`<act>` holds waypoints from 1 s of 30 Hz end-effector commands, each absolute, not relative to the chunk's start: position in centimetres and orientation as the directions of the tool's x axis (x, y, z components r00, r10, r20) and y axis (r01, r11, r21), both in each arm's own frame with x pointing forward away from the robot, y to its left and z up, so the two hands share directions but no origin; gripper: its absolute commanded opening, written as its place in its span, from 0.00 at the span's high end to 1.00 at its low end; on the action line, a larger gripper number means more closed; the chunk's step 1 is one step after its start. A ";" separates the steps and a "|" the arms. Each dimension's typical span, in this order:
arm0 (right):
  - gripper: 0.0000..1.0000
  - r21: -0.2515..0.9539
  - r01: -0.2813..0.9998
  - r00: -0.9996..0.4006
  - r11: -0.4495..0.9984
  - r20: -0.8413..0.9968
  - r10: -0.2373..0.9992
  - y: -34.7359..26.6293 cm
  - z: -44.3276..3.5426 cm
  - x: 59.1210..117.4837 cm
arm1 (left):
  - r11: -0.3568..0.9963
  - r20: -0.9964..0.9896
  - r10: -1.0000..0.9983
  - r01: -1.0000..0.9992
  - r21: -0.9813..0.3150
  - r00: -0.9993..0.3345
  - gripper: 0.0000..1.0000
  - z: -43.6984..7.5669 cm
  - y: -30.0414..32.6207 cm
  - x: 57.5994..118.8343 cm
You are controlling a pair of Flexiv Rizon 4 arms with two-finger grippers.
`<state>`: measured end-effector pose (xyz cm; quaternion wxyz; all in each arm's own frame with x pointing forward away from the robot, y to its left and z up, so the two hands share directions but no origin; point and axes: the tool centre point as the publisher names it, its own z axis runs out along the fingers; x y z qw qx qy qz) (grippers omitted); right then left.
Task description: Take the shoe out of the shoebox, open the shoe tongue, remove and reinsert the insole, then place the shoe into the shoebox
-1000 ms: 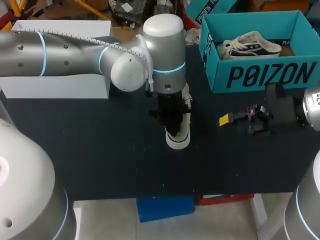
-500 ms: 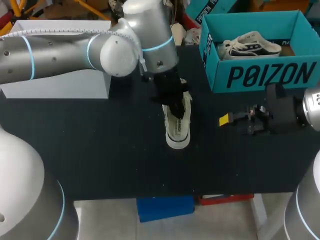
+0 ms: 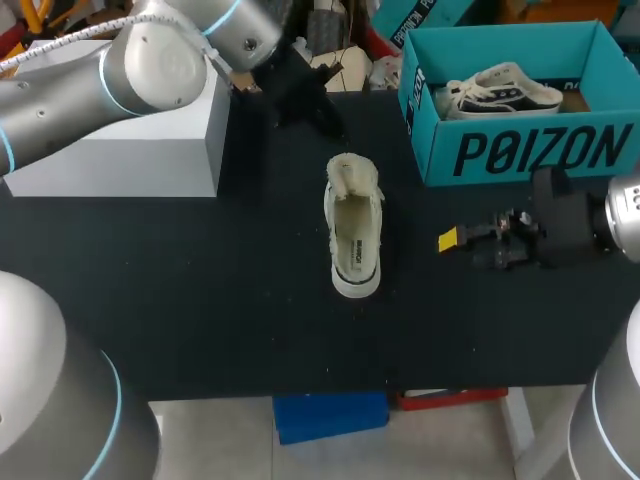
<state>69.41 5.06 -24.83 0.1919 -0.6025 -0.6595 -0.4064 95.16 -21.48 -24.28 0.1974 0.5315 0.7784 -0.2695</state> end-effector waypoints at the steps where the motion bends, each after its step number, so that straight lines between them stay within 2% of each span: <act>1: 0.00 0.303 0.951 -0.199 -0.056 0.742 0.640 5.1 -24.8 69.5 | 0.457 -0.677 0.593 0.874 -0.162 -0.436 1.00 -25.2 -20.9 96.1; 4: 0.00 0.303 0.951 -0.199 -0.056 0.742 0.640 5.1 -24.8 69.5 | 0.472 -0.655 0.620 0.872 -0.128 -0.431 1.00 -26.0 -20.8 97.6; 6: 0.00 0.303 0.951 -0.199 -0.056 0.742 0.640 5.1 -24.8 69.5 | 0.428 -0.617 0.699 0.903 -0.043 -0.361 1.00 -26.9 -20.9 98.6; 9: 0.00 0.303 0.951 -0.199 -0.056 0.742 0.640 5.1 -24.8 69.5 | 0.393 -0.581 0.746 0.919 -0.013 -0.327 1.00 -28.3 -21.6 99.0; 16: 0.00 0.303 0.951 -0.199 -0.056 0.742 0.640 5.1 -24.8 69.5 | 0.355 -0.511 0.802 0.935 -0.009 -0.309 1.00 -30.9 -22.6 98.7; 23: 0.00 0.303 0.951 -0.199 -0.056 0.742 0.640 5.1 -24.8 69.5 | 0.329 -0.500 0.803 0.941 -0.085 -0.326 1.00 -32.4 -22.9 97.8; 30: 0.00 0.303 0.951 -0.199 -0.056 0.742 0.640 5.1 -24.8 69.5 | 0.311 -0.551 0.775 0.946 -0.092 -0.309 1.00 -30.9 -23.0 97.1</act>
